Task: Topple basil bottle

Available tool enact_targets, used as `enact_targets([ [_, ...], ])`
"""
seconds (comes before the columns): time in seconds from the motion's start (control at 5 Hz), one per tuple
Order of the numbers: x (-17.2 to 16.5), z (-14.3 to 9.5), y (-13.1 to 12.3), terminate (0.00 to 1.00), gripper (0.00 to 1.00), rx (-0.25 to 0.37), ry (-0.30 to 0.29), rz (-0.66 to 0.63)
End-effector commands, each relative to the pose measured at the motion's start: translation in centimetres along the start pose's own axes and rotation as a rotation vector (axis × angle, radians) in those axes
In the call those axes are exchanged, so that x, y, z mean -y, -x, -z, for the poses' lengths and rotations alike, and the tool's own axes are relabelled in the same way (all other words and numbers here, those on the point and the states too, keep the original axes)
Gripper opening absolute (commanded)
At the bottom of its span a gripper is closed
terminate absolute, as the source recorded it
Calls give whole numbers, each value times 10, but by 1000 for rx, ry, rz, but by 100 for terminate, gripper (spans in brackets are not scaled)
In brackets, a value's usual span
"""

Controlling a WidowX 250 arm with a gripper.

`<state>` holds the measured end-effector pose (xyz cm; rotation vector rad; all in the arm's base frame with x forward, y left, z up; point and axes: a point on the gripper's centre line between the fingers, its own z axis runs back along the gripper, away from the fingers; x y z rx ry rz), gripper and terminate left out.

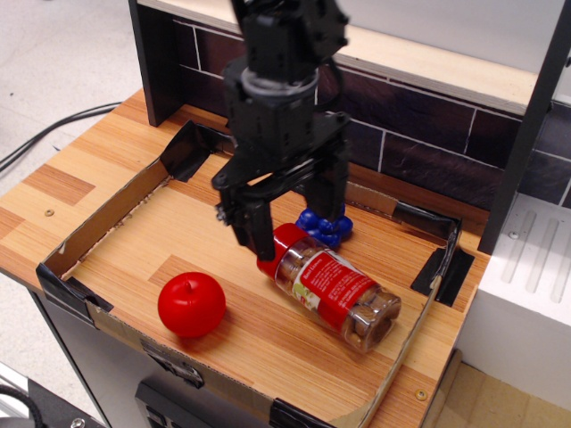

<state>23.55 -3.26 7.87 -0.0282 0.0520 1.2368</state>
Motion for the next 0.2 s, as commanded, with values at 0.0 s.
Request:
enact_targets([
  [0.0, 12, -14, -4, 100, 100, 16, 56, 9],
])
